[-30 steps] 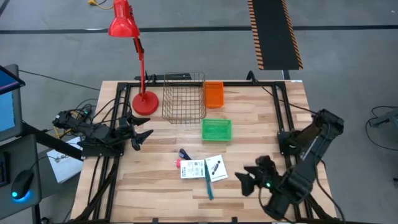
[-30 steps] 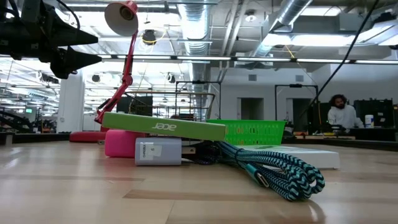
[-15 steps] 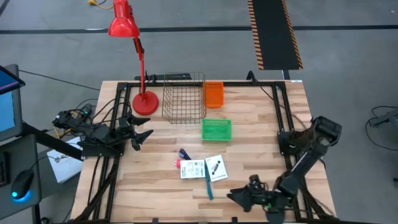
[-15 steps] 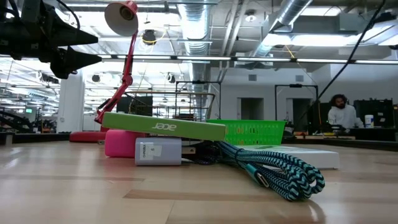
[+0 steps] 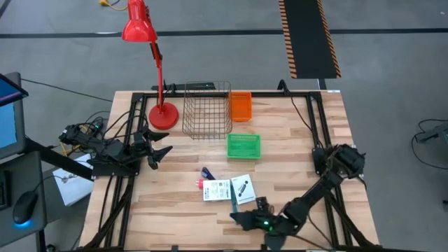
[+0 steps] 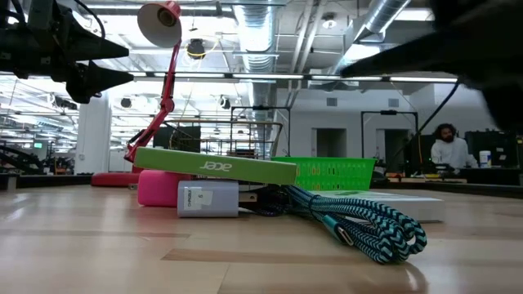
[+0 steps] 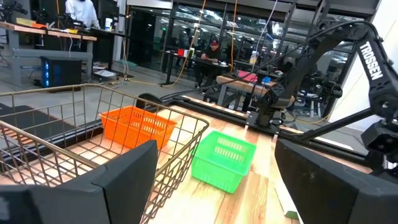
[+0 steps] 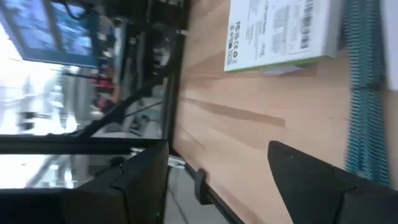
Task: Pick and place items into bin
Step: Put the left card reader box into the green bin
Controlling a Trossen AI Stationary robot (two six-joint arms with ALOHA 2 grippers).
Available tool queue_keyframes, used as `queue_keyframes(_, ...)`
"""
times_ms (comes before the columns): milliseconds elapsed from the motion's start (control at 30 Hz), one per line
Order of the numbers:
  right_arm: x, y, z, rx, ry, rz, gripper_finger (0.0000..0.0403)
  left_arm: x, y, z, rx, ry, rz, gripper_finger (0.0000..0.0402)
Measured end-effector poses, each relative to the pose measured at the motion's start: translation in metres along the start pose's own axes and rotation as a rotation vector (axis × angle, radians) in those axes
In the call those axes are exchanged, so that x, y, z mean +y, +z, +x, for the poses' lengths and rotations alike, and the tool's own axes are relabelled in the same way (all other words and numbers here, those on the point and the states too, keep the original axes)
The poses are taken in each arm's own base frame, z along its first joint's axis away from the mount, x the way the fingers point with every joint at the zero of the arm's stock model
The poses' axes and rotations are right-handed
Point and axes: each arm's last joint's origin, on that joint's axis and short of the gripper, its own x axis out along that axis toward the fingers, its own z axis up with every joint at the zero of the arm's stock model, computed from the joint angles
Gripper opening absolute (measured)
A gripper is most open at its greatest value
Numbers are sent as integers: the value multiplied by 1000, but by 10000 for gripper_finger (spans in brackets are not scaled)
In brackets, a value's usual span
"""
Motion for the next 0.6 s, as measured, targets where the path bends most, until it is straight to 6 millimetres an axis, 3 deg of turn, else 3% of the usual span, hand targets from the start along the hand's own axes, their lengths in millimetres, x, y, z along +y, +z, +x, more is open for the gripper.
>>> queue_keyframes(300,36,18,24,19,-159,20,270,0,0,0,0,0,0,314)
queue_keyframes(600,39,28,35,34,-201,122,270,0,0,0,0,0,0,314)
